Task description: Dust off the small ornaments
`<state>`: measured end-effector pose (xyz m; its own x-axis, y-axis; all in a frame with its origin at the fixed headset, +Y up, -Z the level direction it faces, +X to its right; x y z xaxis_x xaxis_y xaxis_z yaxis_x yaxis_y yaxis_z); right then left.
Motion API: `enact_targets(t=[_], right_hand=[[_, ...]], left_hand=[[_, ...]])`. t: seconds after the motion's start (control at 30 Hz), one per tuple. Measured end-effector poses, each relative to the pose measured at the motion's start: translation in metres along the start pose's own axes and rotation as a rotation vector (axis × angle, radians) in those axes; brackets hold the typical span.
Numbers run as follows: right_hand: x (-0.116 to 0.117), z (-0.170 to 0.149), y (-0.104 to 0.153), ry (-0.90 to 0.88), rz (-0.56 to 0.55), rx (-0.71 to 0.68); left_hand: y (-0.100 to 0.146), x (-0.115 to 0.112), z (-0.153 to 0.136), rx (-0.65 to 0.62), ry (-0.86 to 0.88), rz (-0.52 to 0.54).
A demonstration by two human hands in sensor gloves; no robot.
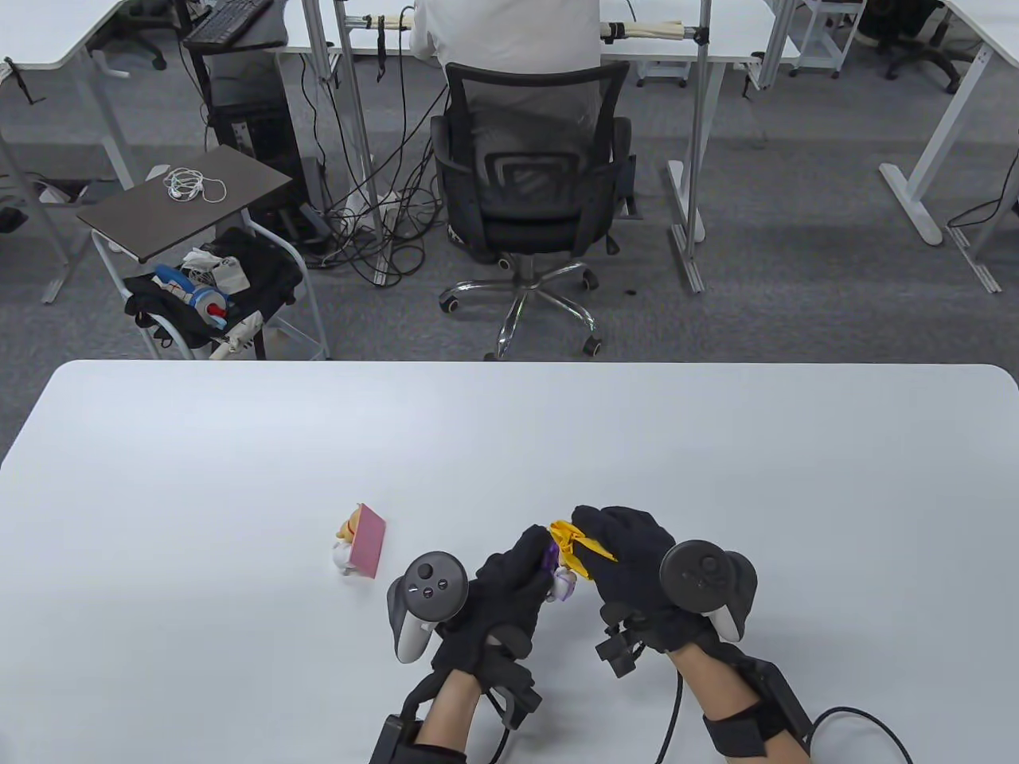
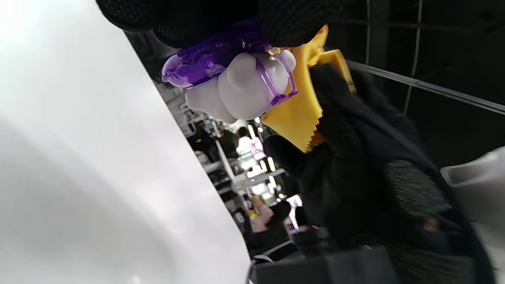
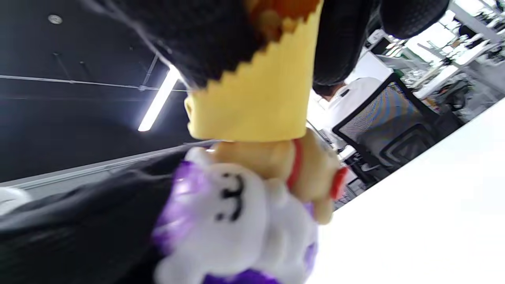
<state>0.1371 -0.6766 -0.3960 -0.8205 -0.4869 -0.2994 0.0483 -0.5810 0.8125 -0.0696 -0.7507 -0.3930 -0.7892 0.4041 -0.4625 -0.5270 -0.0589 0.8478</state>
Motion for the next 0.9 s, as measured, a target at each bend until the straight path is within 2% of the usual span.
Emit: enact_targets(t=[0.07,0.13,0.33,0.37,0.4,0.43,0.5,0.53,0.57,0.7,0.87,0.9], right_hand=[[0.011,0.014,0.004,-0.013,0.082,-0.084],[0.007,0.021,0.004,0.090,0.015,-0.111],[-0.013,-0.017,-0.006,0.051,-0.054,0.048],[-0.017,-0.027,-0.007,-0.031,-0.082,0.119],[-0.017,-0.029,-0.008,-0.078,-0.085,0.144],[-0.014,-0.036,-0.009,-0.210,-0.071,0.243],[-0.006,-0.040,-0.005,-0.339,-0.024,0.326],[0.003,-0.037,-0.002,-0.397,0.028,0.336],[0.005,-0.034,0.001,-0.393,0.012,0.339],[0.010,-0.015,0.001,-0.255,0.081,0.200],[-0.007,-0.023,-0.003,-0.328,-0.066,0.292],[-0.007,-0.023,-0.002,-0.322,-0.064,0.288]], left_hand=[[0.001,0.002,-0.003,-0.007,0.022,0.001],[0.003,0.003,-0.006,-0.037,0.105,-0.016],[0.002,0.007,-0.016,-0.127,0.363,-0.065],[0.000,0.005,-0.019,-0.178,0.483,-0.085],[-0.001,0.004,-0.018,-0.198,0.531,-0.101],[-0.003,-0.001,-0.018,-0.255,0.653,-0.149],[-0.005,-0.005,-0.016,-0.328,0.769,-0.182],[-0.007,-0.007,-0.014,-0.372,0.850,-0.193],[-0.006,-0.005,-0.016,-0.389,0.891,-0.153],[0.001,0.005,-0.028,-0.356,0.883,-0.084],[-0.003,0.001,-0.022,-0.352,0.850,-0.148],[-0.004,-0.001,-0.021,-0.347,0.824,-0.160]])
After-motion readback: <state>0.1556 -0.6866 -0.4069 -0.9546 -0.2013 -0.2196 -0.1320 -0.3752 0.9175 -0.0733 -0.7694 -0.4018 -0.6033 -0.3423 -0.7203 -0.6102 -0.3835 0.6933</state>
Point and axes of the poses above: the tracker on the back of each hand, its own z axis roughly to the thumb side, its own y axis roughly from the fingertips to the wrist, x = y × z, the point moved 4 cm from there along -y, roughly from the wrist to the fingertips, and after that the axes turned 15 degrees about -z, right-handed, at the moved point
